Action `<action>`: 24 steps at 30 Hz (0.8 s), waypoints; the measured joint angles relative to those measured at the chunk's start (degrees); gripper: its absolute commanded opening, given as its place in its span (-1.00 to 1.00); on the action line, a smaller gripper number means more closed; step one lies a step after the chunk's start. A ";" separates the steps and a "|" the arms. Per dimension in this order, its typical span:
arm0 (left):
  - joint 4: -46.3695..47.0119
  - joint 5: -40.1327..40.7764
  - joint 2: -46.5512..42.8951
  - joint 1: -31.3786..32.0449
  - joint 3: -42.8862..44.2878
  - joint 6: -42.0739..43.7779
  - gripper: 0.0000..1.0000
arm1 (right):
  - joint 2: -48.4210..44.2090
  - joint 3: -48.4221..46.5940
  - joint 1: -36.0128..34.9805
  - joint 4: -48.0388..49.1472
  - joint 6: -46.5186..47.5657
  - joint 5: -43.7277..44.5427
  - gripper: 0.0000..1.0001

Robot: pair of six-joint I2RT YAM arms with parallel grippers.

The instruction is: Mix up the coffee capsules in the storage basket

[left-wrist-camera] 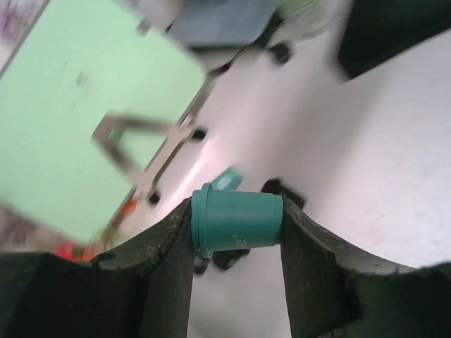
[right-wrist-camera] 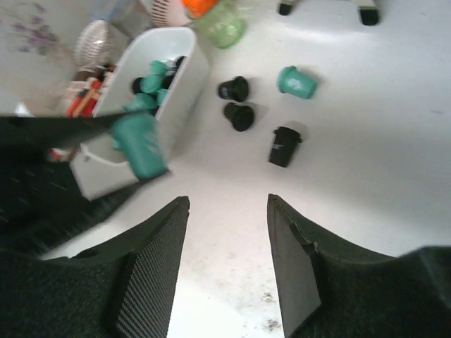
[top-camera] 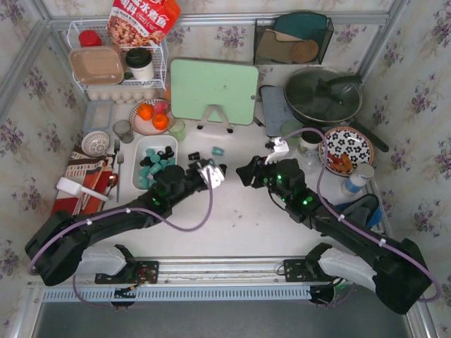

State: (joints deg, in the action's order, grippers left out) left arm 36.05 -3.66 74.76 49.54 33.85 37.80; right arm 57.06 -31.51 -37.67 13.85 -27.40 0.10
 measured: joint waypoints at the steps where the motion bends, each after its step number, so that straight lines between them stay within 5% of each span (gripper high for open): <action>1: -0.83 1.62 -0.76 -1.64 0.00 -1.77 -0.38 | 1.38 -0.92 0.00 -0.85 0.28 1.27 0.06; 11: -18.56 12.61 -5.92 -23.37 1.01 -31.43 -0.29 | 21.44 -9.44 -0.07 -3.61 0.76 7.34 -0.02; 24: -29.03 11.89 -4.02 -34.60 1.07 -51.47 -0.19 | 40.79 -19.10 -3.08 -1.86 3.43 11.65 -0.03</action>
State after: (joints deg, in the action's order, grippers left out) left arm 7.03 8.23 70.74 14.94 34.92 -13.67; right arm 97.84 -50.61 -40.75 11.99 -23.97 11.75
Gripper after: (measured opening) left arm 0.487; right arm 0.486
